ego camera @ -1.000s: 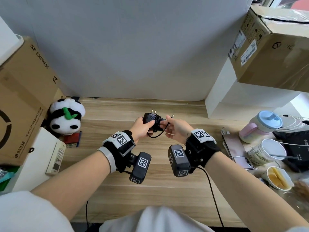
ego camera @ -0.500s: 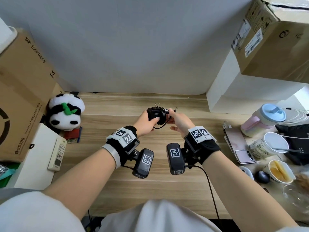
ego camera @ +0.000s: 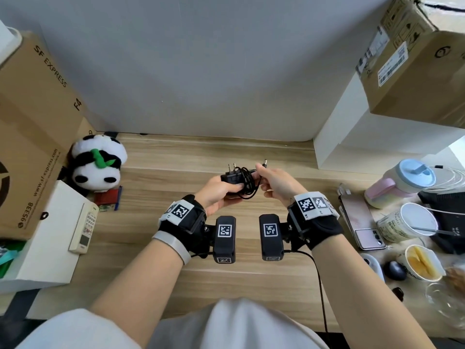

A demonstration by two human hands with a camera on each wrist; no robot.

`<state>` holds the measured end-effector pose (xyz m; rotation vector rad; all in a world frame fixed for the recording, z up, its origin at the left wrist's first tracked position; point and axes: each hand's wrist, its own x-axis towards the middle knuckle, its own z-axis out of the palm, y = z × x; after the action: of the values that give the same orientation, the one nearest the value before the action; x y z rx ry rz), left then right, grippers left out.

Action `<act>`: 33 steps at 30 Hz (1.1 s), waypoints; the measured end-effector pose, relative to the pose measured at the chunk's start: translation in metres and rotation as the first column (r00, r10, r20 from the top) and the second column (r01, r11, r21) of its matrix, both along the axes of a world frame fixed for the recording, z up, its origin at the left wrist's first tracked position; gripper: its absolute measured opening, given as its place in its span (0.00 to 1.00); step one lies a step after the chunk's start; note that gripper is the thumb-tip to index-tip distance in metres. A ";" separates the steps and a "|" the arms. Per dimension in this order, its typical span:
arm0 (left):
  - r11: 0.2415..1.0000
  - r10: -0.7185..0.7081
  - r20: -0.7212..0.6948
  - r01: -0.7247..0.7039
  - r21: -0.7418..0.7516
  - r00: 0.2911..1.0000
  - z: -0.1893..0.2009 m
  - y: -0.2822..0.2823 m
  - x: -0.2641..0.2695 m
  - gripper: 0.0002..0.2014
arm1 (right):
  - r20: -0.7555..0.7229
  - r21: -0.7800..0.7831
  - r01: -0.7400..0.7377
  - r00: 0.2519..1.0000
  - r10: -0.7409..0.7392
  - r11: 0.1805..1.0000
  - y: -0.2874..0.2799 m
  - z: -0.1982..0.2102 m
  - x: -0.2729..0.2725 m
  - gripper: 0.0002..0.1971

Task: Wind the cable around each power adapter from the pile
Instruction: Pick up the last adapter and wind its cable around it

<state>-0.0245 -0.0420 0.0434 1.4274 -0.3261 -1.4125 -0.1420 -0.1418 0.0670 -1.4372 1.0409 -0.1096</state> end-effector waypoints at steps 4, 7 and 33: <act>0.999 0.049 -0.034 -0.049 -0.007 0.998 0.003 -0.002 0.000 0.10 | 0.123 0.127 0.054 0.990 -0.070 0.990 -0.002 0.004 -0.006 0.17; 0.997 0.073 -0.071 -0.074 -0.012 0.995 0.006 -0.003 0.003 0.12 | 0.191 0.105 0.070 0.978 -0.089 0.992 -0.004 0.008 -0.013 0.16; 0.968 0.145 -0.257 -0.192 -0.164 0.955 0.006 0.003 -0.005 0.11 | 0.352 -0.121 -0.107 0.925 0.144 0.987 0.002 0.014 -0.032 0.17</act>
<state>-0.0293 -0.0388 0.0498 1.0882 -0.1692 -1.3605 -0.1744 -0.1397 0.0810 -1.5010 0.6476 -0.3243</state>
